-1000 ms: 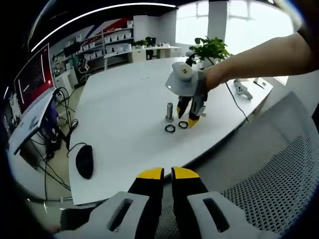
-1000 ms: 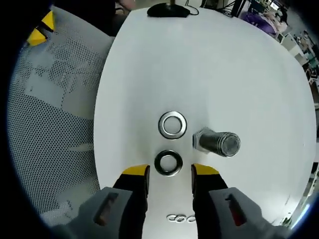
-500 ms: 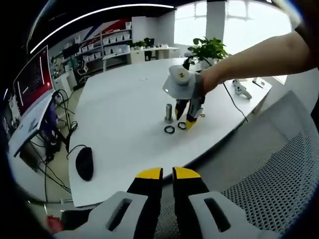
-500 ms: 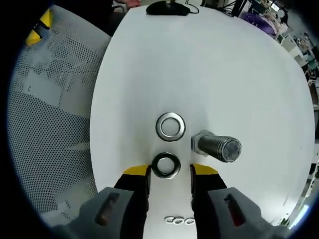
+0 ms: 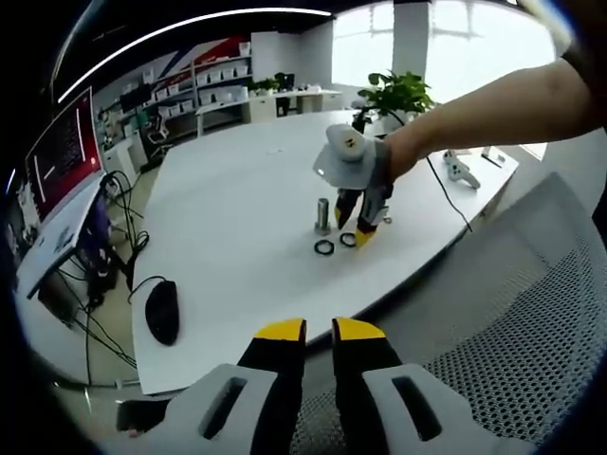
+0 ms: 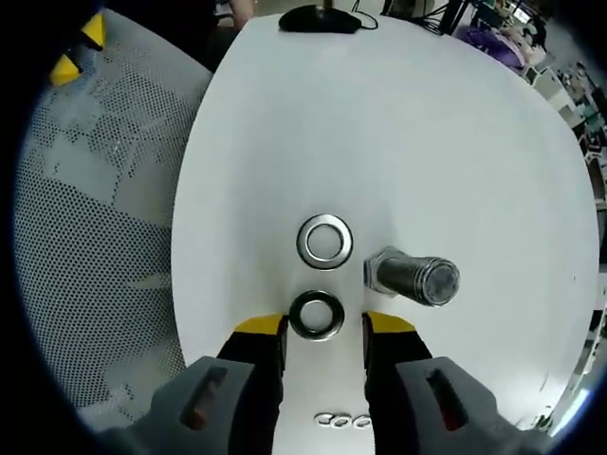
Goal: Place the washer onto the threaded stud by aligning its center hole with the stud, sliding it down to the base, and recovering from edge contact or off-axis alignment until the washer reaches the visible bottom stop.
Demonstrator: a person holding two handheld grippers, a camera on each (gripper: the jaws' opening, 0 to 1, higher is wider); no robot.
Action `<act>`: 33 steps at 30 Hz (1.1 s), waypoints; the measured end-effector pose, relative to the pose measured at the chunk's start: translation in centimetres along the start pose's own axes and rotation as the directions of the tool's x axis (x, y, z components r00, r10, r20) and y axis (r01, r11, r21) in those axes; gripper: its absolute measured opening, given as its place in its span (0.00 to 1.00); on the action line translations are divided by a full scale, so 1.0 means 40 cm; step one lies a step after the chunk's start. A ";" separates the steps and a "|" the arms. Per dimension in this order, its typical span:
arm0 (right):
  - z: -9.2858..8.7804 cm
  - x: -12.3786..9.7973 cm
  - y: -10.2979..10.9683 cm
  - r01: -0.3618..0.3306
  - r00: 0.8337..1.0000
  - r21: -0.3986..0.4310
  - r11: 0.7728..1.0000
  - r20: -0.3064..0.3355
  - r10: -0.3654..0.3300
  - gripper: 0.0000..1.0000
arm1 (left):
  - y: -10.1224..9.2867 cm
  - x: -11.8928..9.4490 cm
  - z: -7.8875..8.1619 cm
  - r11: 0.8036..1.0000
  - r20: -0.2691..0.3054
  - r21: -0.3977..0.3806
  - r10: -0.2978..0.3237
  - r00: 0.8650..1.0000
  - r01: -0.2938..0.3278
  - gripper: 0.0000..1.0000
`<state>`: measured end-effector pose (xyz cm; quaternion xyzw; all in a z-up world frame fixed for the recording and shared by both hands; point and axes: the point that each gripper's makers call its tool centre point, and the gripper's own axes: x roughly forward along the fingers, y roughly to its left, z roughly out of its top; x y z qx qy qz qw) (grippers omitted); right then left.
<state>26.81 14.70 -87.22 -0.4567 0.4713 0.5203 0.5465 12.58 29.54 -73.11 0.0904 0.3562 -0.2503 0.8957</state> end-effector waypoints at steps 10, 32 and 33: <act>0.000 -0.003 0.004 0.003 0.999 0.000 1.000 -0.039 -0.003 0.34 | 0.003 0.000 0.000 1.000 -0.001 0.000 0.002 1.000 -0.002 0.10; 0.001 -0.001 0.010 0.009 0.999 0.010 1.000 -0.051 -0.009 0.26 | 0.006 0.001 0.001 1.000 0.007 0.001 -0.002 1.000 0.002 0.11; 0.001 -0.001 0.010 0.010 0.999 0.012 1.000 -0.051 -0.009 0.26 | 0.006 0.001 0.001 1.000 0.007 0.001 -0.001 1.000 0.001 0.11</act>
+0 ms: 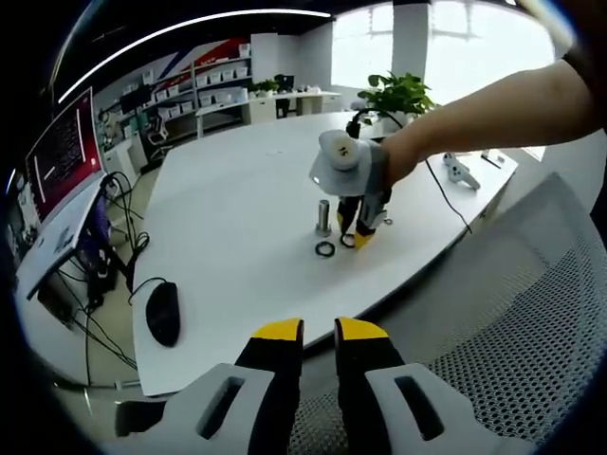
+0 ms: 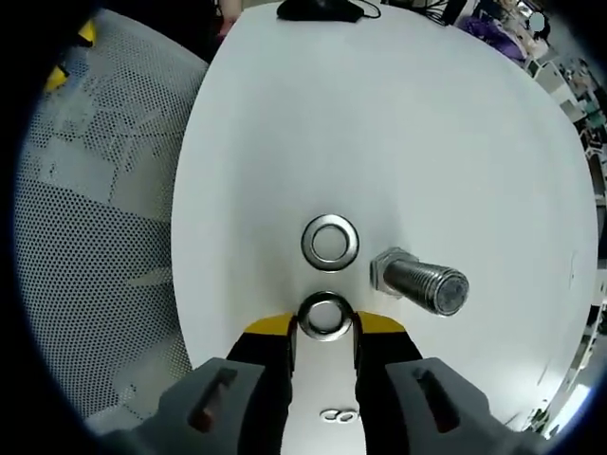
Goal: Place the washer onto the threaded stud by aligning its center hole with the stud, sliding it down to the base, and recovering from edge contact or off-axis alignment until the washer reaches the visible bottom stop.
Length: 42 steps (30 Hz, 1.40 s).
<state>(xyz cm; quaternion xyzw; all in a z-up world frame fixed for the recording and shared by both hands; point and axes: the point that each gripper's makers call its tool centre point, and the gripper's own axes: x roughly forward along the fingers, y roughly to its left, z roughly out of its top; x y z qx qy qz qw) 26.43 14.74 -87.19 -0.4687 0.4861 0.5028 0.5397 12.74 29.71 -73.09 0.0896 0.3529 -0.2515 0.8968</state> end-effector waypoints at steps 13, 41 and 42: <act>-0.001 0.000 0.001 0.010 1.000 0.019 1.000 0.027 -0.011 0.26 | 0.001 0.000 -0.001 1.000 -0.003 -0.003 0.005 1.000 -0.005 0.12; 0.000 0.005 -0.006 0.006 1.000 0.003 1.000 0.000 -0.006 0.26 | 0.002 0.000 -0.001 1.000 -0.003 -0.004 0.004 1.000 -0.004 0.11; 0.001 0.003 -0.002 0.007 1.000 0.005 1.000 -0.002 -0.007 0.26 | 0.002 0.000 -0.001 1.000 -0.003 -0.004 0.004 1.000 -0.004 0.11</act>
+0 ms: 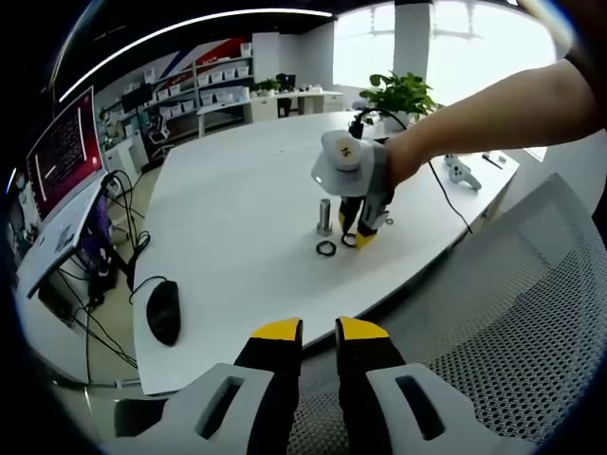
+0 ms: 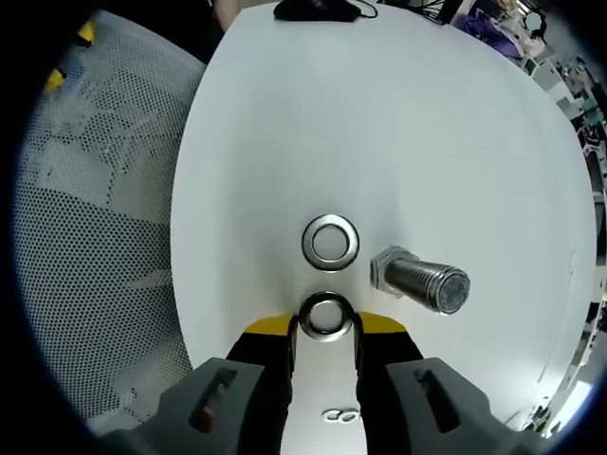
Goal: Place the washer onto the threaded stud by aligning its center hole with the stud, sliding it down to the base, and recovering from edge contact or off-axis alignment until the washer reaches the visible bottom stop.
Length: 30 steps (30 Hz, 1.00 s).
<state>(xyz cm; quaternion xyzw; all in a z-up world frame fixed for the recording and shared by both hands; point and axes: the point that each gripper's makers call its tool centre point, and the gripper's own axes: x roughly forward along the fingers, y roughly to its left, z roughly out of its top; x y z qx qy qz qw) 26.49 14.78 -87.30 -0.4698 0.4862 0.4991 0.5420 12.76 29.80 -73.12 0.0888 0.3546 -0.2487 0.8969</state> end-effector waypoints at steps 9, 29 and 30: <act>-0.001 0.001 -0.001 0.002 1.000 0.008 1.000 -0.004 -0.002 0.26 | 0.000 0.000 -0.001 1.000 -0.001 -0.001 0.001 1.000 -0.001 0.12; 0.003 -0.078 -0.012 -0.027 0.999 0.020 0.999 0.046 0.026 0.23 | 0.000 0.000 -0.001 1.000 0.000 -0.002 0.001 1.000 -0.001 0.12; 0.002 -0.089 -0.010 -0.031 0.999 0.015 0.999 0.044 0.031 0.23 | 0.000 0.000 -0.001 1.000 0.000 -0.001 0.001 1.000 -0.001 0.12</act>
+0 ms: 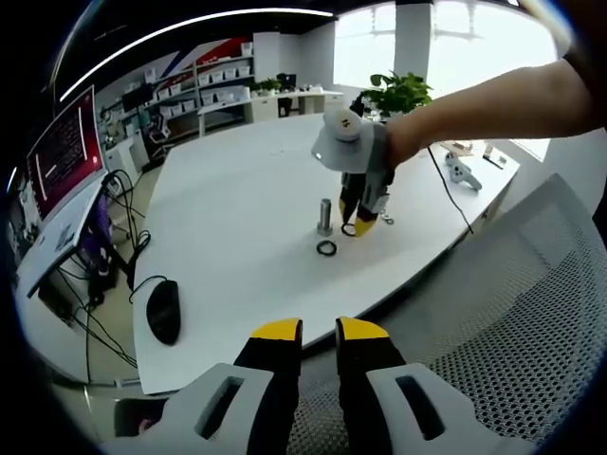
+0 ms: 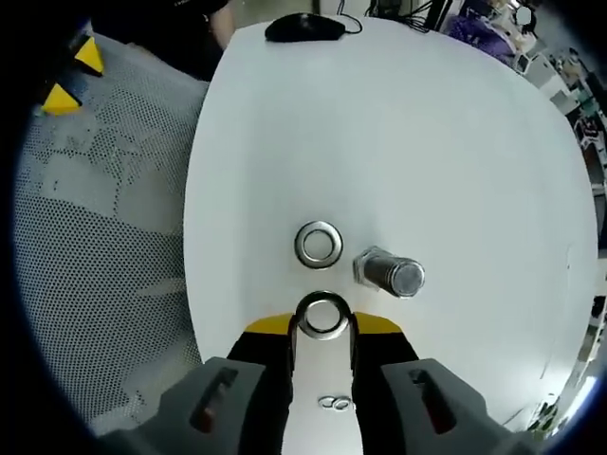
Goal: Place the washer onto the threaded stud by aligning its center hole with the stud, sliding it down to the base, and recovering from edge contact or off-axis alignment until the washer reaches the visible bottom stop.
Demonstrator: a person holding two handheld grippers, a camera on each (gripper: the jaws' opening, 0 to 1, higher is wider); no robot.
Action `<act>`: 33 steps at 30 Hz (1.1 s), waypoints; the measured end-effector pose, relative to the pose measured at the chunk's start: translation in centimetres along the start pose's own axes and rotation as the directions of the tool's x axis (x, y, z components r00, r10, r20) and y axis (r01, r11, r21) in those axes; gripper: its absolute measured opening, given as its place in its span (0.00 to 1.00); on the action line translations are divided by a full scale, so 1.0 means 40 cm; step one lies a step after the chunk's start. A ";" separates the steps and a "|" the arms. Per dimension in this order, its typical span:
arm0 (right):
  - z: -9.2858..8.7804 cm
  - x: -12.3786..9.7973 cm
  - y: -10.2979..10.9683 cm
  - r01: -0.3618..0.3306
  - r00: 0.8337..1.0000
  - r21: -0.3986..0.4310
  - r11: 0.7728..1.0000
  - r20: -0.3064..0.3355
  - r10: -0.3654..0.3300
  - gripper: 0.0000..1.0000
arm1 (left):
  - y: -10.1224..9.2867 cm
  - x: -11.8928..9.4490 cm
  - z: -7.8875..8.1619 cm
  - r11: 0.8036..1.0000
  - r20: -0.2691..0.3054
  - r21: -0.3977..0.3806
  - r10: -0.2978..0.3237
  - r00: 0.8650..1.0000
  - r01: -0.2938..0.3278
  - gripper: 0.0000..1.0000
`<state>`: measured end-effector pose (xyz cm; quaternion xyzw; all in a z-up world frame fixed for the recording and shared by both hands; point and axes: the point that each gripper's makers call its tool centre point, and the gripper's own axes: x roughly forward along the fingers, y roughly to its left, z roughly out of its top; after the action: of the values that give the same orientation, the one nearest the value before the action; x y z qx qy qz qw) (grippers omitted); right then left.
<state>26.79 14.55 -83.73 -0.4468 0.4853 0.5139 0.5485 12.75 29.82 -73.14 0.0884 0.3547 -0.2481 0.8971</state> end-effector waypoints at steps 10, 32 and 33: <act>0.031 -0.086 -0.014 -0.003 0.999 -0.012 1.000 0.036 0.003 0.23 | 0.000 0.000 0.000 1.000 0.002 0.000 0.001 1.000 -0.001 0.12; 0.092 -0.078 -0.107 0.136 0.987 -0.047 0.990 0.094 -0.132 0.23 | 0.001 0.000 0.002 1.000 0.005 0.001 0.001 1.000 -0.001 0.12; 0.093 -0.077 -0.108 0.136 0.987 -0.046 0.990 0.093 -0.131 0.23 | 0.000 0.000 0.002 1.000 0.005 0.001 0.001 1.000 -0.001 0.12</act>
<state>31.38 17.50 -80.24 -0.4689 0.4156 0.5080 0.5911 12.81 29.81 -73.07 0.0885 0.3522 -0.2481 0.8981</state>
